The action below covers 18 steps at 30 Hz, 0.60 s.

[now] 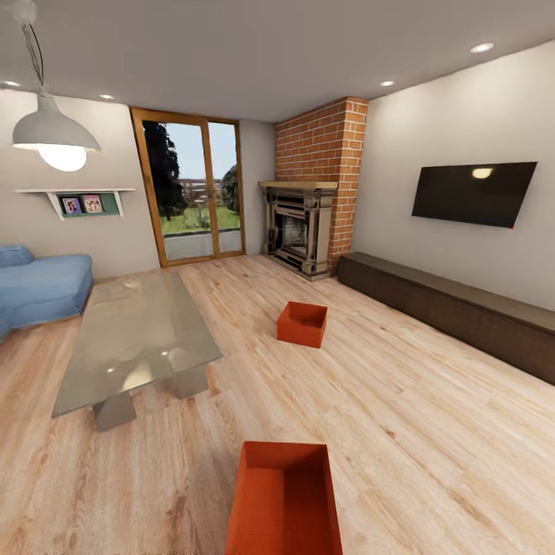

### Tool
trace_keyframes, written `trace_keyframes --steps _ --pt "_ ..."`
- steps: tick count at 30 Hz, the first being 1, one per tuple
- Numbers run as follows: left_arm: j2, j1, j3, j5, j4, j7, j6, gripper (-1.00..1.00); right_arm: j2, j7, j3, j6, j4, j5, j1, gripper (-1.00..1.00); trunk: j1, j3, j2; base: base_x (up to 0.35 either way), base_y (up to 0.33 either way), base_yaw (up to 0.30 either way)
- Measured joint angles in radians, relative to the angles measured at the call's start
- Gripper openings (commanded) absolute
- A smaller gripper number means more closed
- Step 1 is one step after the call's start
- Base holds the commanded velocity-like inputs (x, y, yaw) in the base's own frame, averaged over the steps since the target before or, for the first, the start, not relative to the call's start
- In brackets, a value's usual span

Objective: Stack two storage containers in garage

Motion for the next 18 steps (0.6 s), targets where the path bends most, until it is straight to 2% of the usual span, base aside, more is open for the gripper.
trace_keyframes --steps 5,18 --pt "0.000 0.000 0.000 0.000 0.000 0.000 0.000 1.00 -0.001 0.000 0.001 0.000 0.000 0.000 0.000 1.00 0.000 0.000 0.000 0.000 0.000 0.067" --pt "0.000 0.000 0.000 -0.001 -0.001 0.000 0.000 1.00 -0.001 0.001 0.002 0.001 0.000 0.001 0.000 1.00 0.000 0.000 0.000 0.005 0.000 0.004"
